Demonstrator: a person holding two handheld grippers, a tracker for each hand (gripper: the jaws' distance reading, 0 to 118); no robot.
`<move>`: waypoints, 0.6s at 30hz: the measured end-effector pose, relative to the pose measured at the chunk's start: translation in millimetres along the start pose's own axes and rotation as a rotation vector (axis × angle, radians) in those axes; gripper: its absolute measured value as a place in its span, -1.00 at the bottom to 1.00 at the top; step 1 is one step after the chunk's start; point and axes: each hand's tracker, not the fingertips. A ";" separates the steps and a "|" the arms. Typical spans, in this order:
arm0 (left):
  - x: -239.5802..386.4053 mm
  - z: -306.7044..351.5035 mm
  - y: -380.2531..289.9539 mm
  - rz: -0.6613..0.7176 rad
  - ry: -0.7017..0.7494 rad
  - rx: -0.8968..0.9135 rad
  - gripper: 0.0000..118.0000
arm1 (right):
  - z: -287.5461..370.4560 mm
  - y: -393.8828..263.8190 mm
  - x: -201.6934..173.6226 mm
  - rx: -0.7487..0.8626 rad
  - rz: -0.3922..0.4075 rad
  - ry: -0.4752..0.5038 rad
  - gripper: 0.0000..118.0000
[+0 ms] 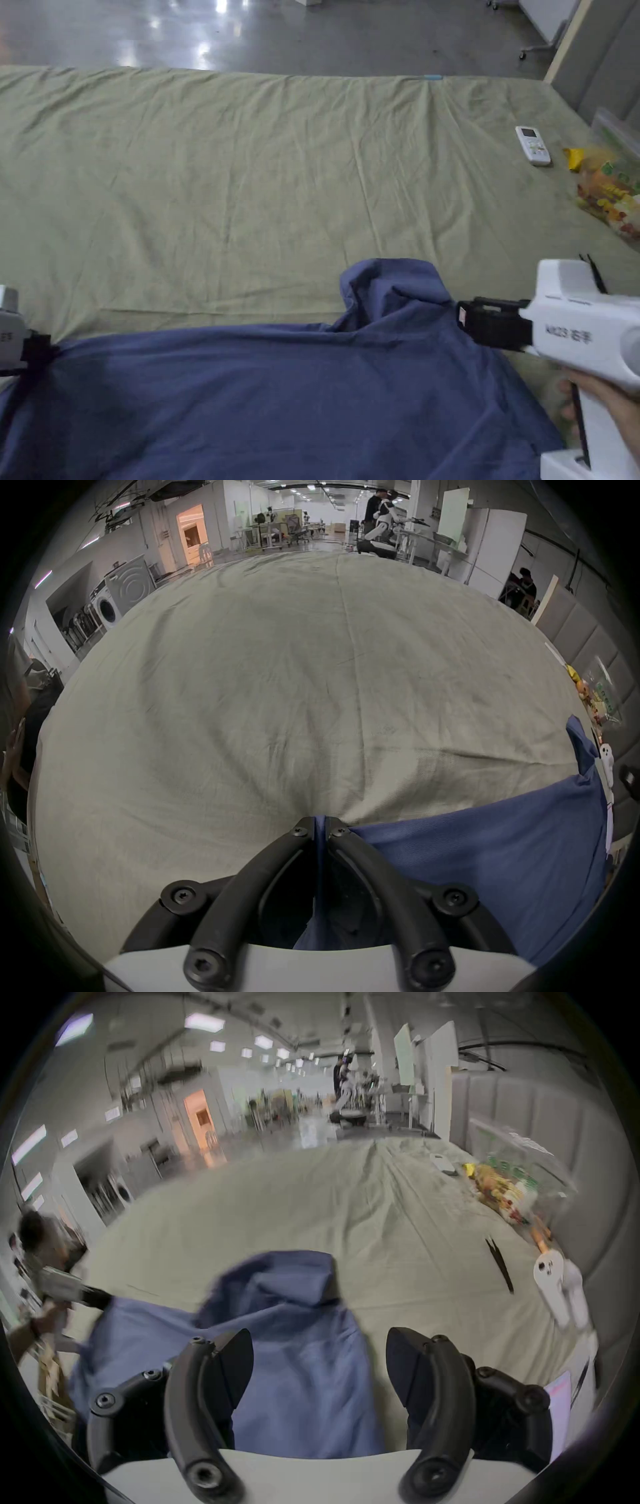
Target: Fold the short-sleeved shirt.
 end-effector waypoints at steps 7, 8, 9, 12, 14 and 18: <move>4.4 2.8 0.8 -0.035 0.011 0.001 -0.90 | -78.1 3.6 1.4 -0.200 0.067 -0.061 -0.25; 5.8 3.3 -0.6 -0.047 0.013 0.004 -0.90 | -80.7 -0.6 -1.4 -0.218 0.094 -0.028 -0.26; 7.6 3.9 -2.1 -0.065 0.017 0.010 -0.90 | -76.2 -2.5 -6.8 -0.171 0.126 -0.054 -0.50; 12.9 2.8 -4.8 -0.147 0.047 0.036 -0.90 | -77.6 -2.3 -16.7 -0.185 0.144 -0.007 -0.93; 16.7 4.2 -6.4 -0.193 0.063 0.057 -0.90 | -75.8 0.9 -25.9 -0.189 0.180 -0.041 -0.93; 9.7 36.6 -9.3 -0.214 0.030 0.120 -0.90 | -29.4 5.1 -23.5 -0.012 0.135 -0.051 -0.93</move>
